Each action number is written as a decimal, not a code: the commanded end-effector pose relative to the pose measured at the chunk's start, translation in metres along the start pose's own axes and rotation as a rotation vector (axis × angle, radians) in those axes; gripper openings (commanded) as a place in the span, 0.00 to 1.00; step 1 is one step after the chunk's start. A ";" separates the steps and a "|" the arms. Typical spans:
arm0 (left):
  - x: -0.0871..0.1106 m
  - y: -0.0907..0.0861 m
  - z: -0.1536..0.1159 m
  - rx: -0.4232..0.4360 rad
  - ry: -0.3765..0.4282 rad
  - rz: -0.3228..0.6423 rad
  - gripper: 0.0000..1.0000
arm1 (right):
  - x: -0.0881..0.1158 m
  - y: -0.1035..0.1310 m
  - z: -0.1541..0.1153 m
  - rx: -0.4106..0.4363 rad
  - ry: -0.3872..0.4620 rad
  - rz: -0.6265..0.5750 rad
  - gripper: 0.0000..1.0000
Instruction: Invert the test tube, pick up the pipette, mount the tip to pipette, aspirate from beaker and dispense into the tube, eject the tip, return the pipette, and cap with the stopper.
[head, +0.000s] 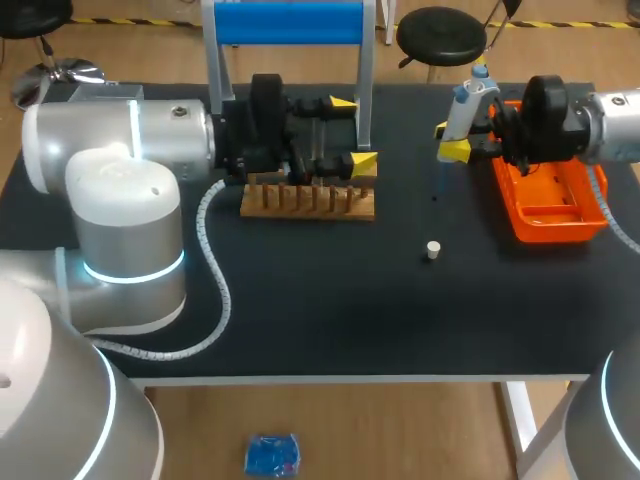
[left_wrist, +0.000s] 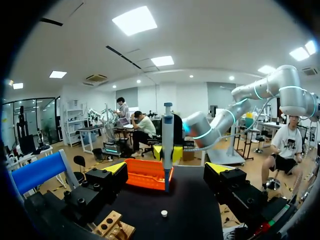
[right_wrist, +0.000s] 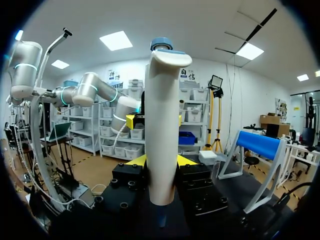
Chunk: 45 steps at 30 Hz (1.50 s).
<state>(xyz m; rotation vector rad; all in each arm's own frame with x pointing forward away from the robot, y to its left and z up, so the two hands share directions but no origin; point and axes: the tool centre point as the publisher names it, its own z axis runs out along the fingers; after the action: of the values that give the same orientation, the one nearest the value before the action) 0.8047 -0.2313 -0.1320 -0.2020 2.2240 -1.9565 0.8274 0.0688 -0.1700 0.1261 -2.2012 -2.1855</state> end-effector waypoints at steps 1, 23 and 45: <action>0.002 0.003 -0.014 0.023 0.003 0.005 1.00 | 0.001 0.000 0.000 0.001 -0.001 -0.001 0.00; 0.002 -0.005 -0.015 0.052 -0.006 -0.017 1.00 | 0.001 0.000 0.000 0.001 -0.001 -0.001 0.00; 0.002 -0.005 -0.015 0.052 -0.006 -0.017 1.00 | 0.004 -0.002 0.065 0.031 -0.018 -0.003 0.00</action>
<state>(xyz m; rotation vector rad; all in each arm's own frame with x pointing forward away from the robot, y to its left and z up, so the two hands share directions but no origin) 0.8004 -0.2169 -0.1249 -0.2179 2.1771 -2.0175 0.8170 0.1215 -0.1706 0.1135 -2.2488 -2.1614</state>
